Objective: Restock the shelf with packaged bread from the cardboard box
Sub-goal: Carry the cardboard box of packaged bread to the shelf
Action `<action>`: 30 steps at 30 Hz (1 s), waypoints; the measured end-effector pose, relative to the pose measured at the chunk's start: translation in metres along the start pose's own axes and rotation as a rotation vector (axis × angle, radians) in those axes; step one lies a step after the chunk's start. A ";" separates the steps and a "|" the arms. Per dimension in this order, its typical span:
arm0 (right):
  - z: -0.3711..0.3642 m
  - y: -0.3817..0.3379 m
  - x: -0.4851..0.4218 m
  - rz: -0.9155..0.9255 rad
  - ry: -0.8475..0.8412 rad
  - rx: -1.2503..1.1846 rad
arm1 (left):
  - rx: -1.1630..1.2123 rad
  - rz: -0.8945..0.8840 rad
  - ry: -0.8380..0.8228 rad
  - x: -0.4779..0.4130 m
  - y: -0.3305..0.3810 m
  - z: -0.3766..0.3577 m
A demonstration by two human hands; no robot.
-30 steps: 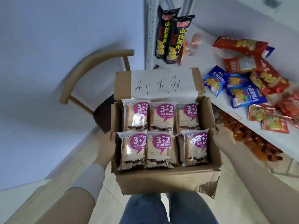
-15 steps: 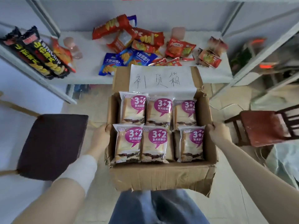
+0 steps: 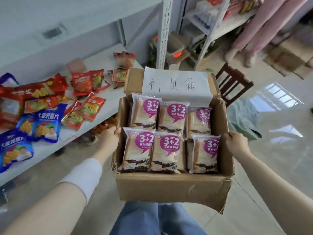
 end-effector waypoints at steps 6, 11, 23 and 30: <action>0.034 0.035 -0.048 -0.239 0.084 -0.054 | -0.059 -0.165 -0.201 -0.093 0.121 -0.065; 0.049 0.063 -0.095 -0.396 0.119 -0.129 | -0.133 -0.240 -0.332 -0.153 0.212 -0.133; 0.007 0.135 -0.256 -0.700 0.079 -0.312 | -0.321 -0.293 -0.477 -0.287 0.331 -0.337; -0.078 0.172 -0.356 -0.826 0.063 -0.310 | -0.366 -0.266 -0.558 -0.386 0.304 -0.468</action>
Point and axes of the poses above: each hand's wrist, its own x-axis away from the middle knuckle, its own z-axis out of the back of the hand, y = z × x, the point moved 9 cm from there along -x, towards the middle knuckle, and after that the axes turned 11 degrees about x, right-handed, at the moved point
